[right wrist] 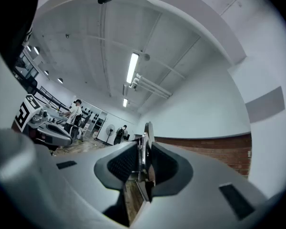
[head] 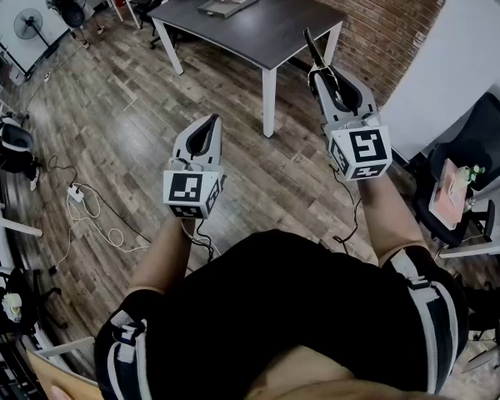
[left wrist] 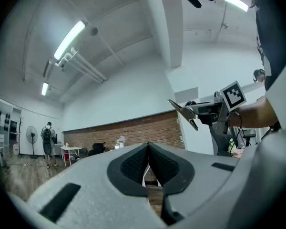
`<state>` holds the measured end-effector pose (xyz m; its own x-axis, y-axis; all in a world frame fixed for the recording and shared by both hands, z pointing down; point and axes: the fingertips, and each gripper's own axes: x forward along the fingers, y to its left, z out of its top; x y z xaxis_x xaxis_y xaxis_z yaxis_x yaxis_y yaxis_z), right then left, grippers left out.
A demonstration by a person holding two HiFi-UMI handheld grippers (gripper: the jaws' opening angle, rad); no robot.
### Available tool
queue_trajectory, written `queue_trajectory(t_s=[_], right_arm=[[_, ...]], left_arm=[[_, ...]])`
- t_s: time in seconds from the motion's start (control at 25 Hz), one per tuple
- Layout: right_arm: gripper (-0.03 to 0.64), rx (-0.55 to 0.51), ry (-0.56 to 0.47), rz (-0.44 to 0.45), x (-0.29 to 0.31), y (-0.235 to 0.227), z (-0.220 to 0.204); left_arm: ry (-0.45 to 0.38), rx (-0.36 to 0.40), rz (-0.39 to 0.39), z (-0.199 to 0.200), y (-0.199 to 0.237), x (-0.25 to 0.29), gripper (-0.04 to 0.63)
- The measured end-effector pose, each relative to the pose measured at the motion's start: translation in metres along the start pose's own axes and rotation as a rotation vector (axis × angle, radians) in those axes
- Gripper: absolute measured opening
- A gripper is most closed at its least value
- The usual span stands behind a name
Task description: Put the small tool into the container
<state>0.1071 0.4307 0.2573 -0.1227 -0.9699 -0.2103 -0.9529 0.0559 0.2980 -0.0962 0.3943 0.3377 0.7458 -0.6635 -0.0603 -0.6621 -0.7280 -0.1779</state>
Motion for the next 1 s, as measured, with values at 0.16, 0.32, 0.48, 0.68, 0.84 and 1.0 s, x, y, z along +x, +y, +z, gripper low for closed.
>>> queue_trajectory(t_s=[0.16, 0.32, 0.48, 0.68, 0.84, 1.0], right_arm=[[0.089, 0.02, 0.012, 0.009, 0.002, 0.007, -0.007], [0.089, 0.025, 0.014, 0.003, 0.007, 0.014, -0.009], [0.089, 0.029, 0.011, -0.003, 0.011, 0.024, -0.01], [0.088, 0.037, 0.021, -0.011, 0.012, 0.036, -0.016], [0.089, 0.042, 0.039, -0.006, 0.016, 0.04, -0.02], [0.089, 0.051, 0.046, 0.007, 0.023, 0.037, -0.027]], left_arm=[[-0.003, 0.006, -0.004, 0.001, 0.006, 0.002, 0.009], [-0.007, 0.01, -0.008, 0.002, 0.016, 0.001, 0.009], [-0.011, 0.012, -0.013, 0.001, 0.028, -0.001, 0.009], [-0.015, 0.012, -0.02, -0.004, 0.039, -0.004, 0.009], [-0.017, 0.01, -0.022, -0.002, 0.047, -0.002, 0.009], [-0.007, -0.002, -0.015, -0.006, 0.051, 0.008, 0.009]])
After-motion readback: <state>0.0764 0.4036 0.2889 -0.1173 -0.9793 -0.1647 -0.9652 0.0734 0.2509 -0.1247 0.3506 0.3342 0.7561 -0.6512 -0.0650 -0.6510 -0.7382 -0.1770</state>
